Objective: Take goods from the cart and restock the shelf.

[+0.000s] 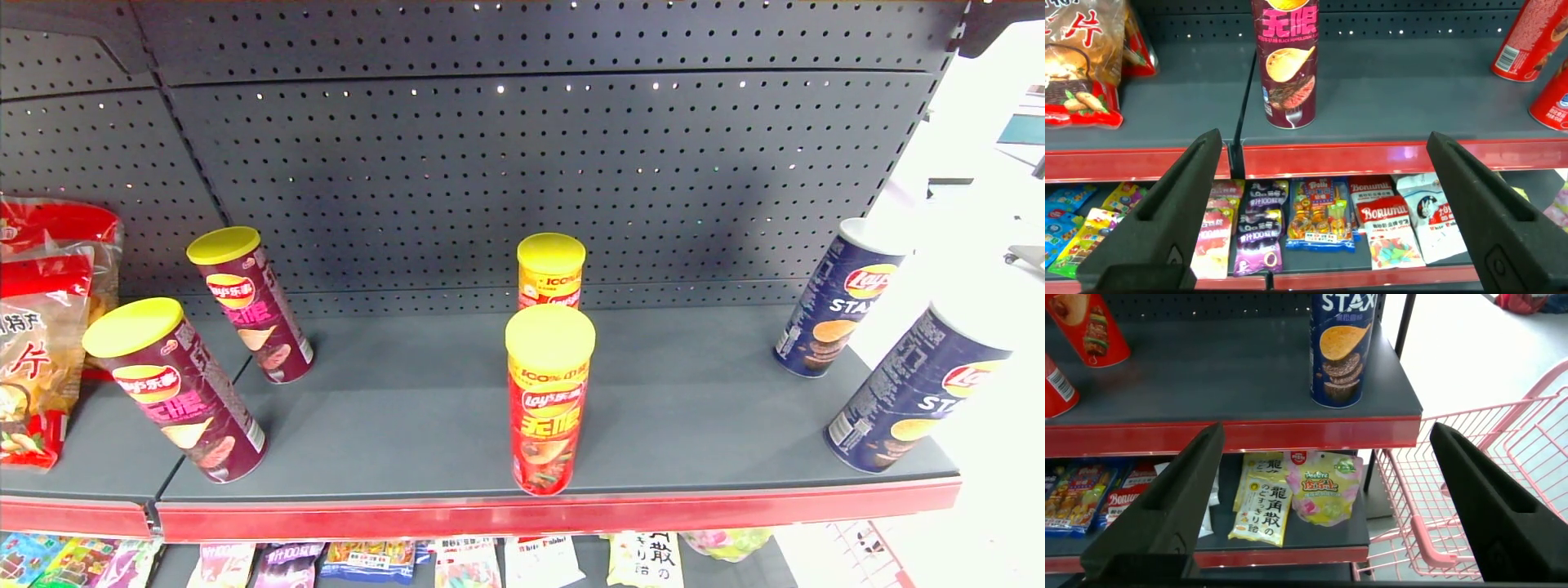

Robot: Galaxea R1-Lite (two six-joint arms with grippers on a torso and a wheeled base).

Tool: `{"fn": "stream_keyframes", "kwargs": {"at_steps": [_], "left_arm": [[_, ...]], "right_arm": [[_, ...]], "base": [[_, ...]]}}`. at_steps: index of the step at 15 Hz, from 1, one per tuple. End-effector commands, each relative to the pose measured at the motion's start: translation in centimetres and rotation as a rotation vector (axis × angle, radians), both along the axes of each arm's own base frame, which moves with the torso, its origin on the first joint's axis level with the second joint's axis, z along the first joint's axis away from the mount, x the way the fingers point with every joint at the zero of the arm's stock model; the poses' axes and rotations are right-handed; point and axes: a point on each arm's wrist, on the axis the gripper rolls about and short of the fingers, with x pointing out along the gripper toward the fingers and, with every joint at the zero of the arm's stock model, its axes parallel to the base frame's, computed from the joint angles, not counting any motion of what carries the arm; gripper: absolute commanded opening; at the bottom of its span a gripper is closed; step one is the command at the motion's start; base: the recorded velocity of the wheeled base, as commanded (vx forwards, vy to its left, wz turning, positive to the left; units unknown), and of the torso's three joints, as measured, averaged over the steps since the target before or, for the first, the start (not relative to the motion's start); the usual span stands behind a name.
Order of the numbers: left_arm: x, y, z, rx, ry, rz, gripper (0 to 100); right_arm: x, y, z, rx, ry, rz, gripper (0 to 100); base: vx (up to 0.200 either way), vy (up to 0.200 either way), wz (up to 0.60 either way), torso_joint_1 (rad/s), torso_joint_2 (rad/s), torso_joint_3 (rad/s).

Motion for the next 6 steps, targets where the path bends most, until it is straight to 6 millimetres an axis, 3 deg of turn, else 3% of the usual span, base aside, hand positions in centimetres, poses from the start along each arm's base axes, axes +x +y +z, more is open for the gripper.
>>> {"fn": "stream_keyframes", "kwargs": {"at_steps": [1, 6], "left_arm": [[0.00, 0.00, 0.00, -0.001, 0.000, 0.000, 100], [0.00, 0.00, 0.00, -0.001, 0.000, 0.000, 100]], "right_arm": [[0.00, 0.00, 0.00, 0.000, 0.000, 0.001, 100], [0.00, 0.00, 0.00, 0.000, 0.000, 0.001, 100]], "base": [[0.000, 0.000, 0.00, 0.000, 0.00, 0.000], [0.000, 0.000, 0.00, 0.000, 0.00, 0.000]]}}
